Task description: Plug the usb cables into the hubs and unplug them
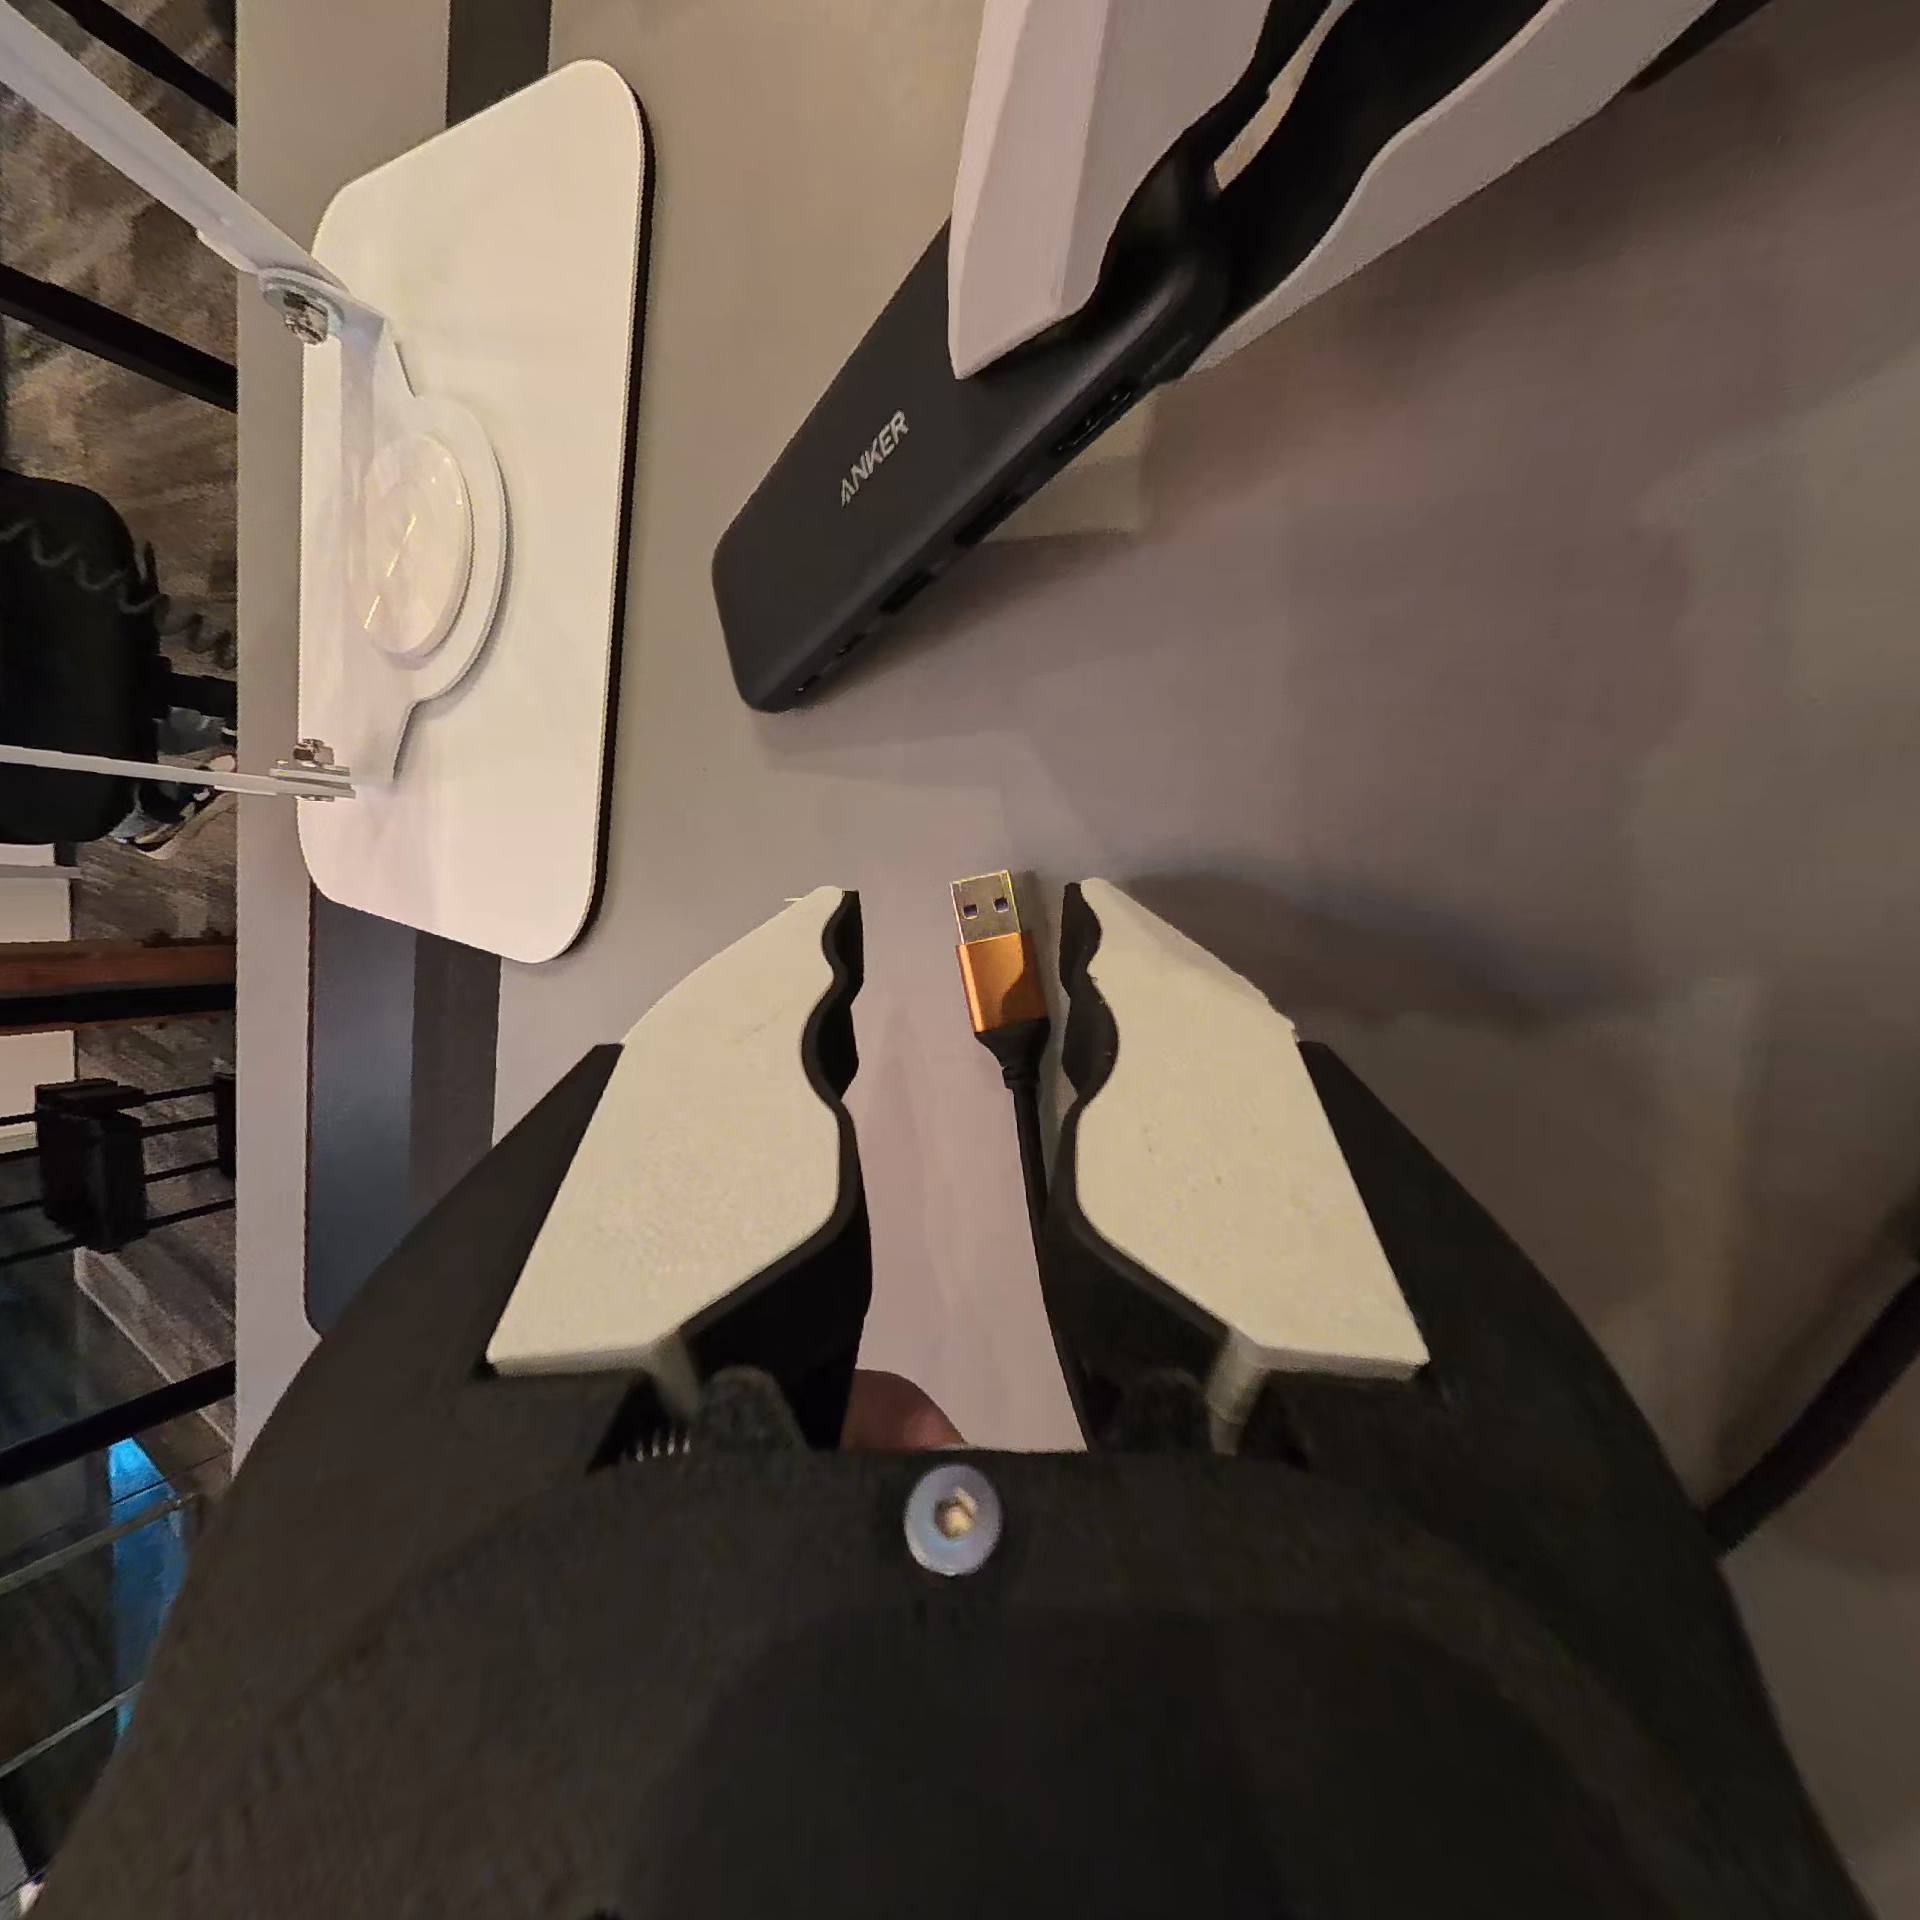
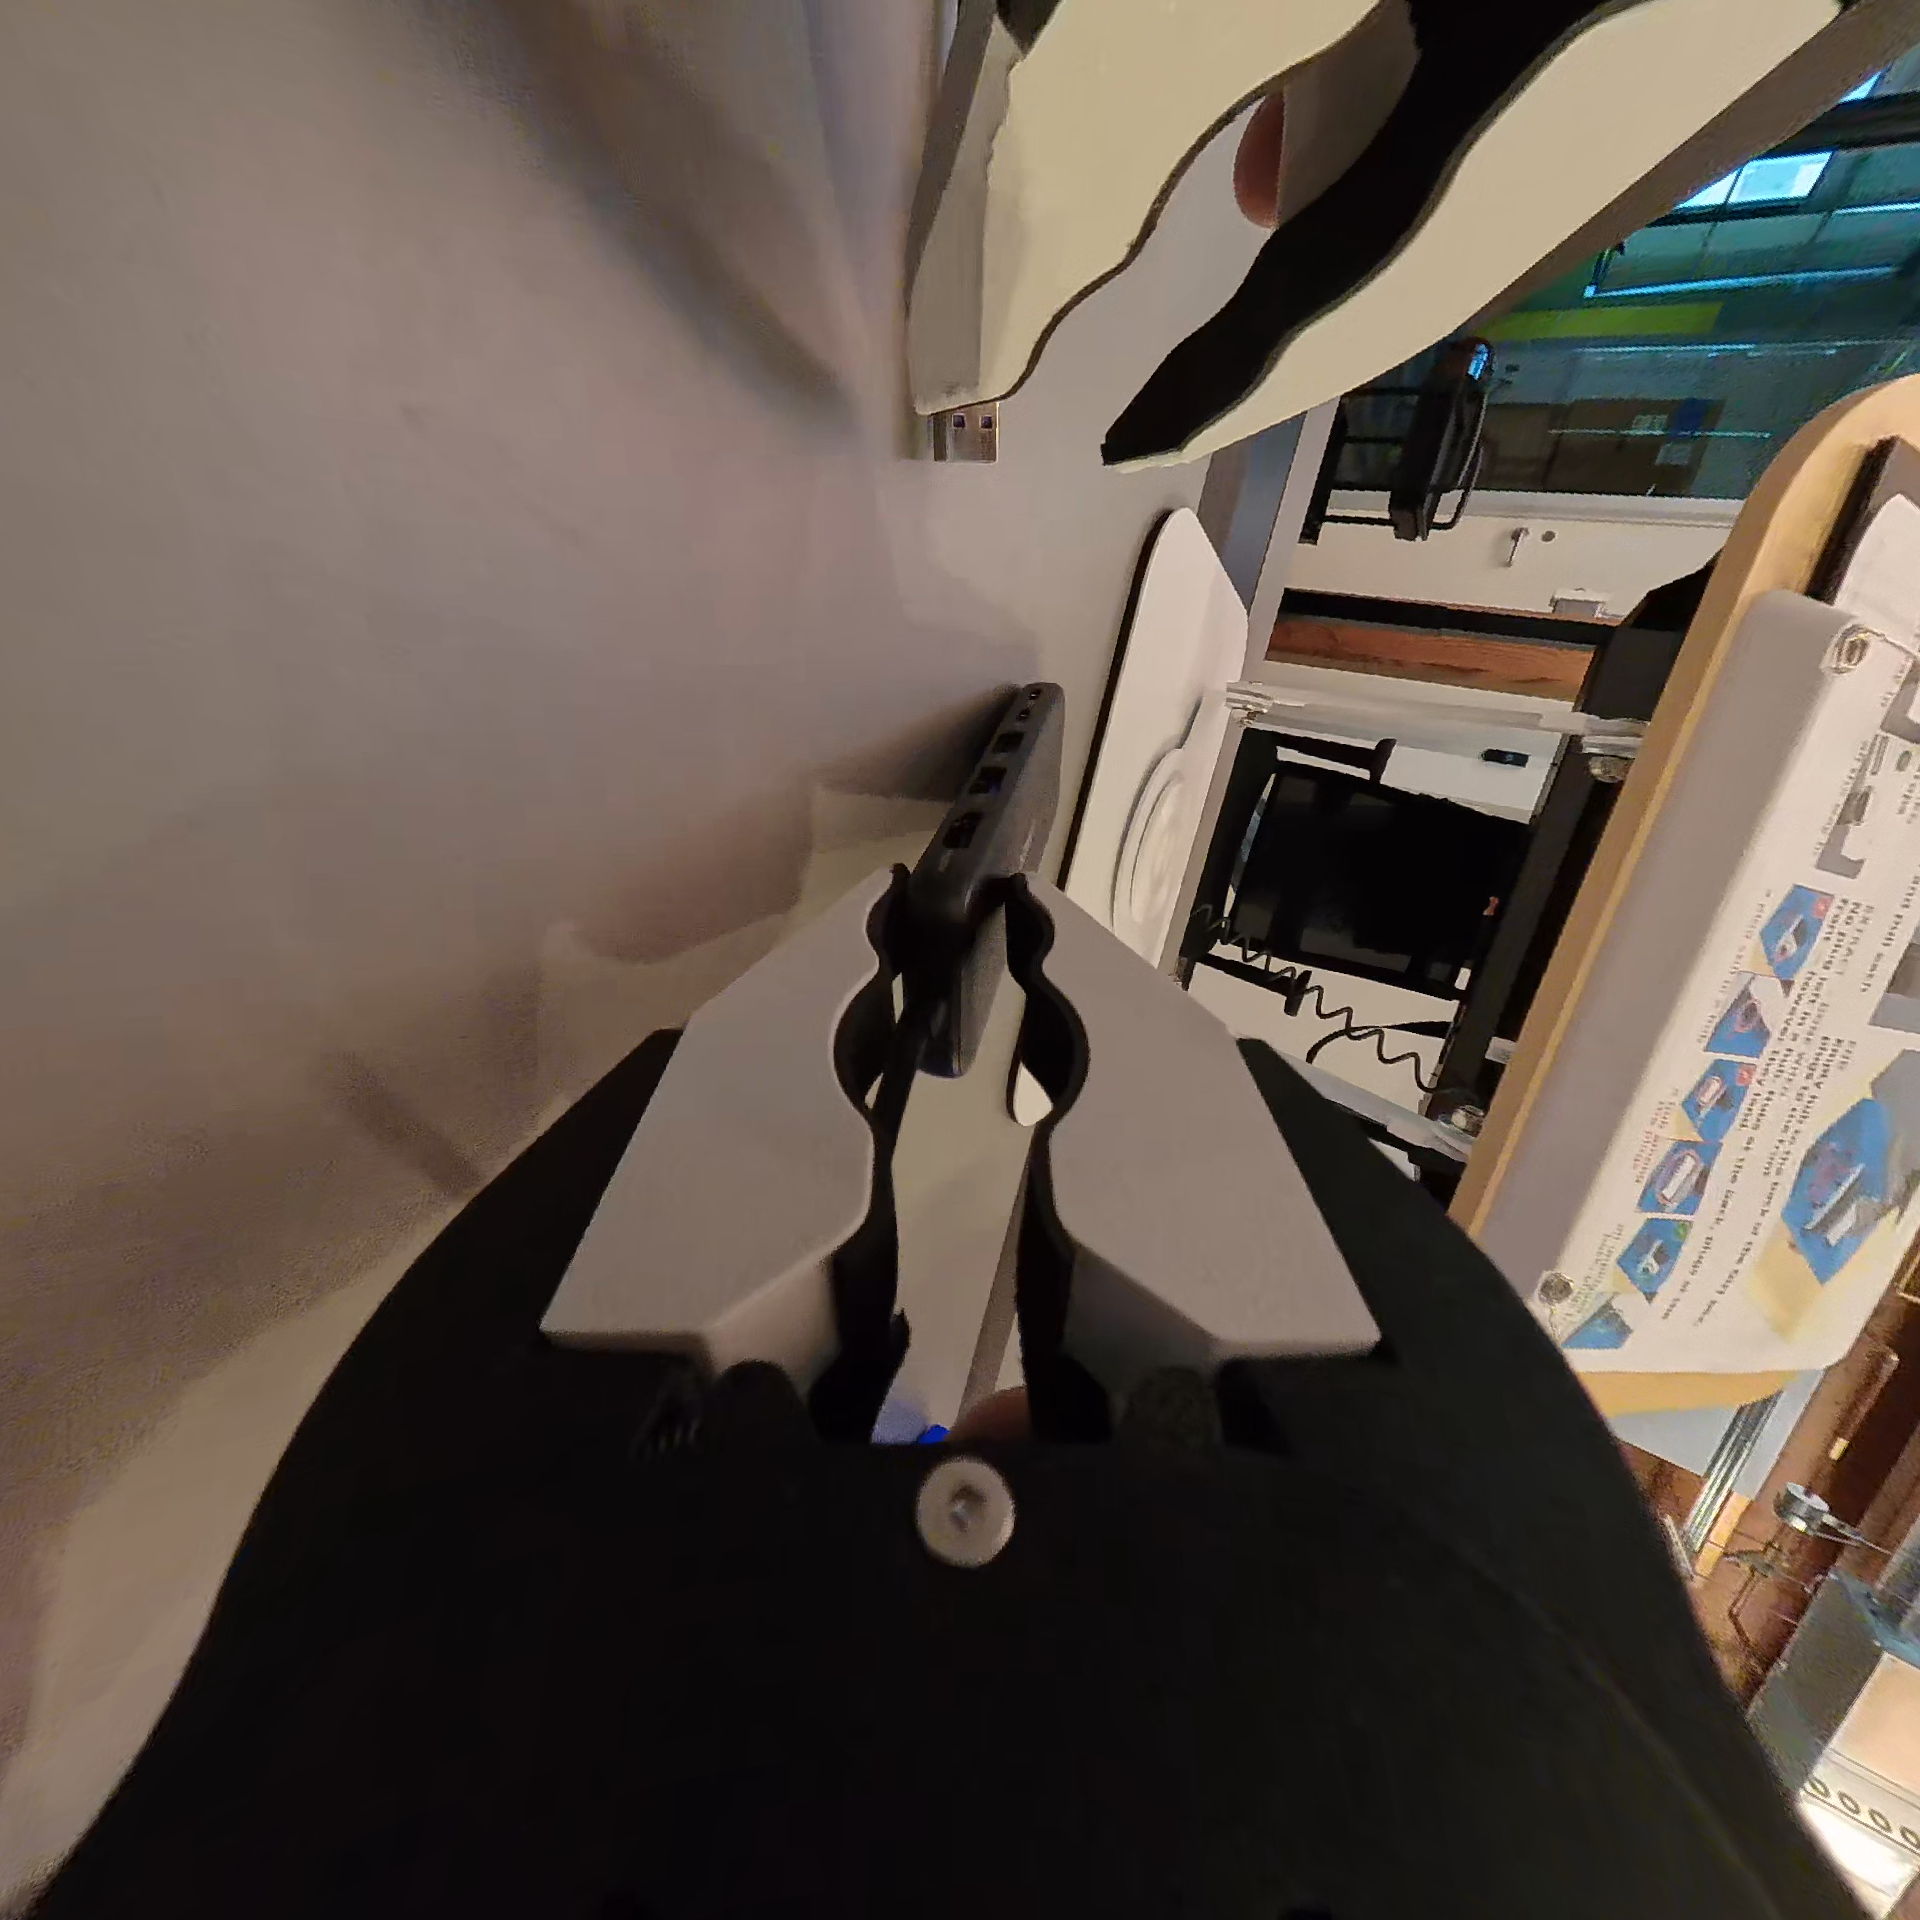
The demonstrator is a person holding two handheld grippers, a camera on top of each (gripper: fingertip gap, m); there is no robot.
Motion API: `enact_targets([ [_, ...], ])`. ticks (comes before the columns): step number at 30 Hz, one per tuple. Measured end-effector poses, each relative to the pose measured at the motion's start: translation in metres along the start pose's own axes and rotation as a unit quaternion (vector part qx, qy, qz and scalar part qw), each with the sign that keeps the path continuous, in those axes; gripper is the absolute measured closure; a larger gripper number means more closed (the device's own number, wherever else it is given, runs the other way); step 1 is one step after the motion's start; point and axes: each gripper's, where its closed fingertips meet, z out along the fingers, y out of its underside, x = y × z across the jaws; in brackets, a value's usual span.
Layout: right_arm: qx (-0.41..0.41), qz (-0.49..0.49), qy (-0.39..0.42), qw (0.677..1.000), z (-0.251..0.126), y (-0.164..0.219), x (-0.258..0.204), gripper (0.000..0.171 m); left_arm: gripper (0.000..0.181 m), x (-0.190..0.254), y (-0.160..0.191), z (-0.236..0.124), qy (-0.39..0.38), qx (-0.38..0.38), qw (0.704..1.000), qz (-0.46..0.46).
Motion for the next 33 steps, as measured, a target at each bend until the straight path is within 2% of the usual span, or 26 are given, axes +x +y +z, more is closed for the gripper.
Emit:
enact_targets([
  [12,0.017,0.041,-0.037,0.998,0.005,-0.001,-0.012,0.143,0.142,0.001,0.014,0.001,0.017,-0.036,0.999,-0.026],
  [20,0.014,0.048,-0.041,0.998,0.005,0.001,-0.012,0.143,0.143,0.007,0.021,0.0,0.064,-0.047,0.992,-0.103],
  [25,-0.002,0.023,-0.027,0.999,0.006,0.002,-0.011,0.143,0.152,0.011,0.022,0.001,0.099,-0.036,0.982,-0.159],
  [28,-0.012,0.003,-0.016,1.0,0.007,0.004,-0.01,0.144,0.166,0.008,0.025,0.004,0.092,-0.044,0.979,-0.176],
  [33,-0.012,0.003,-0.02,1.0,0.003,0.002,-0.008,0.133,0.167,0.008,0.022,0.005,0.085,-0.049,0.98,-0.173],
])
